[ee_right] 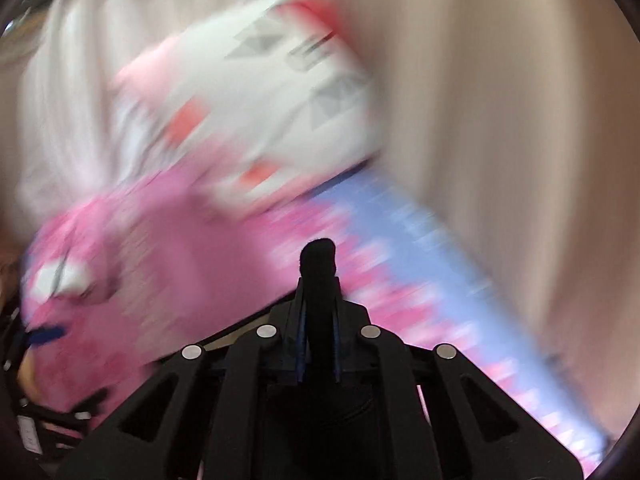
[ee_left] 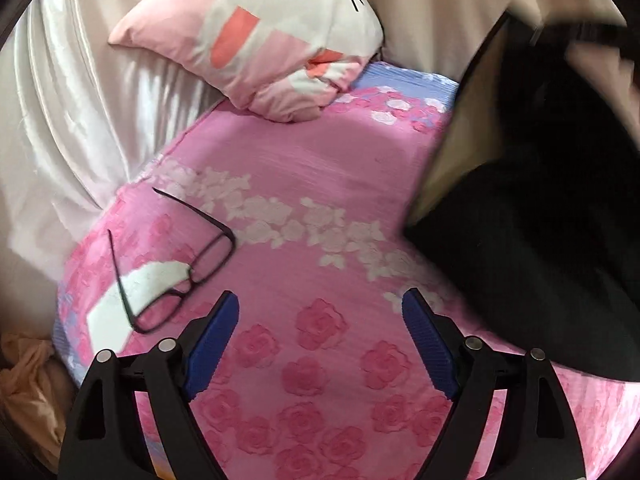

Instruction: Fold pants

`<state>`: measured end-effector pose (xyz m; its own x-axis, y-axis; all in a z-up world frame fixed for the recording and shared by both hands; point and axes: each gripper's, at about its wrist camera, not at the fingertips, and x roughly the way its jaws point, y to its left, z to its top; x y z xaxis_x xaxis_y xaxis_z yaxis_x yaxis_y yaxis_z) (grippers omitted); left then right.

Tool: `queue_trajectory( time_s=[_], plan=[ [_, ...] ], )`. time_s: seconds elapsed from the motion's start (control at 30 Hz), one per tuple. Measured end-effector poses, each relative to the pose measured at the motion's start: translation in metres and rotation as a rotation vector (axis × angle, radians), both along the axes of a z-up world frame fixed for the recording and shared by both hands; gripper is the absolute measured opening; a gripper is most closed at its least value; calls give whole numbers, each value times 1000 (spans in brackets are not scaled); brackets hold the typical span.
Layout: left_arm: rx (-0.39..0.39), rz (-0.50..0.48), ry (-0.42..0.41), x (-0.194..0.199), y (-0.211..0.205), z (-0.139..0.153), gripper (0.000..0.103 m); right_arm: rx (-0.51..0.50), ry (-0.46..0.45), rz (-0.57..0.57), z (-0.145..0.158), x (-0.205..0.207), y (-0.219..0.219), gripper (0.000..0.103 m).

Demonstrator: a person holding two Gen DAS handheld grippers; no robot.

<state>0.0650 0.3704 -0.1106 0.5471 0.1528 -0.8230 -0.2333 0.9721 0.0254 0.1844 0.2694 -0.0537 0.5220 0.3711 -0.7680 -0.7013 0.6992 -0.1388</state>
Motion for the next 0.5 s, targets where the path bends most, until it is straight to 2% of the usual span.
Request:
queue_trajectory(
  time_s=[0.07,0.13,0.17,0.2,0.27,0.3,0.37,0.43,0.5],
  plan=[
    [-10,5,35,-4,0,-7,82,-28,128,79,-45,-33,23,21],
    [4,15,79,-9,3,-15,82,-7,154,119,-57,-60,22,21],
    [9,18,110,-12,7,-21,82,25,154,118,-54,-68,14,28],
    [14,21,124,-14,9,-23,82,59,153,104,-47,-71,3,47],
    [36,27,149,-19,15,-29,82,128,140,39,-30,-72,-32,71],
    [43,27,154,-19,16,-29,82,146,134,13,-24,-71,-48,72],
    [47,22,146,-16,17,-24,82,104,96,-73,-17,-70,-92,72],
    [36,-10,100,-7,10,-8,82,60,84,-191,-14,-59,-147,72],
    [17,-61,34,5,-3,12,82,64,115,-323,-16,-39,-197,70]
  ],
)
